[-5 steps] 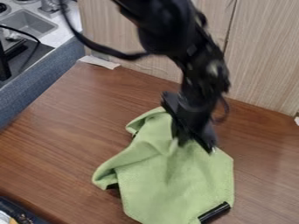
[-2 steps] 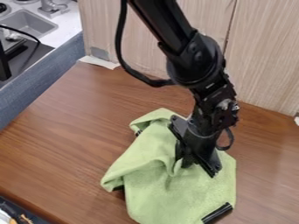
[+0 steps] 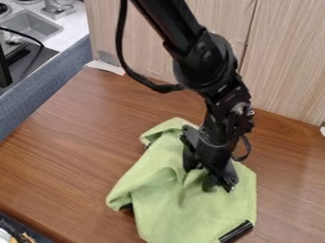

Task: Fold the cloth from left to right

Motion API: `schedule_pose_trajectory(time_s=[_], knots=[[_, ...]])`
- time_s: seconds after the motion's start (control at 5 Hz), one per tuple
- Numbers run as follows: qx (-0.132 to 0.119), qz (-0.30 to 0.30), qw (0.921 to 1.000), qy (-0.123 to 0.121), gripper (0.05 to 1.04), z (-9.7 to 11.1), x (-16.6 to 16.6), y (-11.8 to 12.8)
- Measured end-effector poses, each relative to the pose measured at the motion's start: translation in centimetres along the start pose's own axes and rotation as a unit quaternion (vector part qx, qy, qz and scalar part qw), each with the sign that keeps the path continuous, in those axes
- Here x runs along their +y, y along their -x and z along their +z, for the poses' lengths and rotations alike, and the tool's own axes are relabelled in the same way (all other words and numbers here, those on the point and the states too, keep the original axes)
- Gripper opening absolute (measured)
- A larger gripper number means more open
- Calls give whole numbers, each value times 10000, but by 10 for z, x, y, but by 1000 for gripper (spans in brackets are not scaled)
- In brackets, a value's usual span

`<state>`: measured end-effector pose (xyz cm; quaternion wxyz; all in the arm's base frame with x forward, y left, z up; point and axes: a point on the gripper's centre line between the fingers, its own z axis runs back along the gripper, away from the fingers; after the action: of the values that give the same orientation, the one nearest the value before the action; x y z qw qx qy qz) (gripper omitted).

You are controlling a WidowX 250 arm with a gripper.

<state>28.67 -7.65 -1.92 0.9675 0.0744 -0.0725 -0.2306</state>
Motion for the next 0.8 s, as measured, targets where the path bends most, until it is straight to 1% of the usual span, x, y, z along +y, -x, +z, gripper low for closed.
schedule_pose_trajectory(time_s=[0.2, 0.4, 0.6, 0.8], knots=[[45, -85, 9999, -44, 1007, 7, 4, -5], [-210, -46, 9997, -74, 1006, 28, 8, -14], [-441, 61, 9990, -100, 1000, 54, 13, -20], [-671, 156, 9976, -121, 1000, 83, 18, -21]])
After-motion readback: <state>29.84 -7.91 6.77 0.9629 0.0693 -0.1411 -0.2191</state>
